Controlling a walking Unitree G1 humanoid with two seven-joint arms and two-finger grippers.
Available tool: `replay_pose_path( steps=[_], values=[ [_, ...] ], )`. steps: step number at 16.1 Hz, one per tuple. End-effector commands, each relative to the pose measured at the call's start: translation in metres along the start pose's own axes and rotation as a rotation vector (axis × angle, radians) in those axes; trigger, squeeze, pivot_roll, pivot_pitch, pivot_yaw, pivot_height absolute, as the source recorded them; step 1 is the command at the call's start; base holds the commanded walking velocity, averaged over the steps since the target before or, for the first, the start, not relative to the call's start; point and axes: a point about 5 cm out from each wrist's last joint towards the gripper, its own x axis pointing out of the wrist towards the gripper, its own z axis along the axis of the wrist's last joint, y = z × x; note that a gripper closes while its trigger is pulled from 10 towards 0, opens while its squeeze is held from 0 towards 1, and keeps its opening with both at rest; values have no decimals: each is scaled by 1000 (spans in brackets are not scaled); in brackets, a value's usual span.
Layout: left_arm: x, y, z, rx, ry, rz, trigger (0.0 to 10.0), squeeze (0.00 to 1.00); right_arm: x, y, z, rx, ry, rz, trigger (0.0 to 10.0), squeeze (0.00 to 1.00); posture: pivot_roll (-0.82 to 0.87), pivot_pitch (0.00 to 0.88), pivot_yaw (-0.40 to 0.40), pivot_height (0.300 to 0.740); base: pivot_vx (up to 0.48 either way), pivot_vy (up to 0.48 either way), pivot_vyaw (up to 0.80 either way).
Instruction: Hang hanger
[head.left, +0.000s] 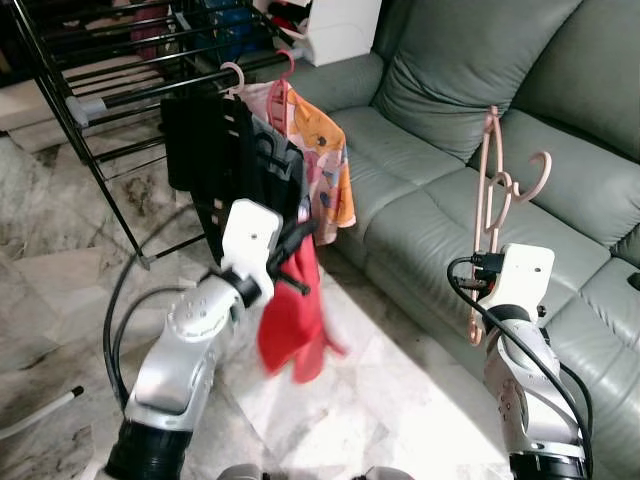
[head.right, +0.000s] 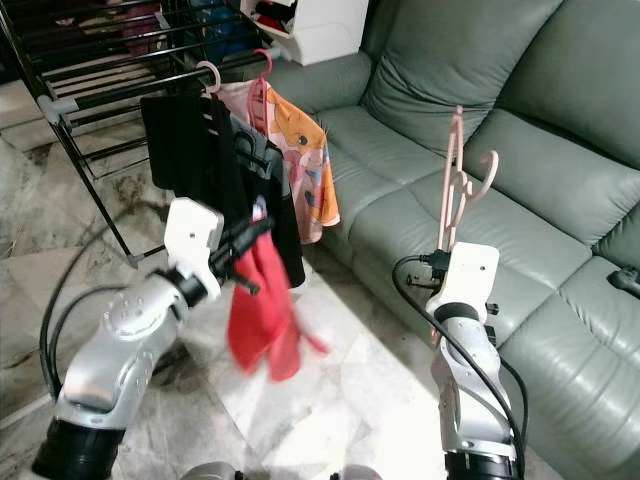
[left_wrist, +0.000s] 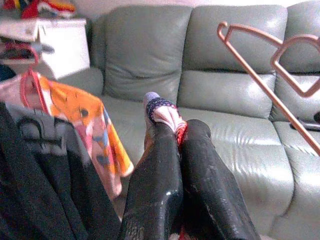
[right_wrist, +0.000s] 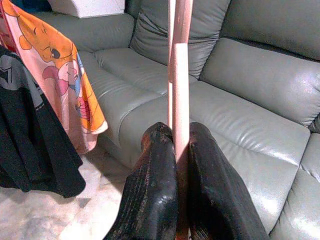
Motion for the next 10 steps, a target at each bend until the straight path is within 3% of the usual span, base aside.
replay_pose_path(
  steps=[1,2,4,5,6,7,8,10],
  values=[
    [0,-7,3,29,3,-134,10000,0,3,-2,2,-8,-13,-4,10000,0,9,0,-9,740,0,0,0],
    [-5,-14,1,93,33,-256,10000,0,4,-1,2,-9,-16,2,10000,0,13,0,-8,740,0,0,0],
    [-10,-14,-4,217,71,-341,10000,0,5,1,1,-9,-11,12,10000,0,24,0,-6,740,0,0,0],
    [-9,-3,-5,376,83,-361,10000,0,6,4,-2,-22,5,34,10000,0,27,0,-6,740,0,0,0],
    [-4,10,-1,558,71,-335,10000,0,7,11,-5,-59,22,90,10000,0,25,0,-3,740,0,0,0],
    [-2,14,1,632,58,-327,10000,0,7,14,-6,-73,21,106,10000,0,23,0,-2,740,0,0,0],
    [10,31,16,767,1,-259,10000,0,6,22,-4,-93,17,182,10000,0,10,0,6,740,0,0,0],
    [19,39,26,794,-31,-219,10000,0,6,23,-4,-109,26,238,10000,0,3,0,15,740,0,0,0]
  ],
)
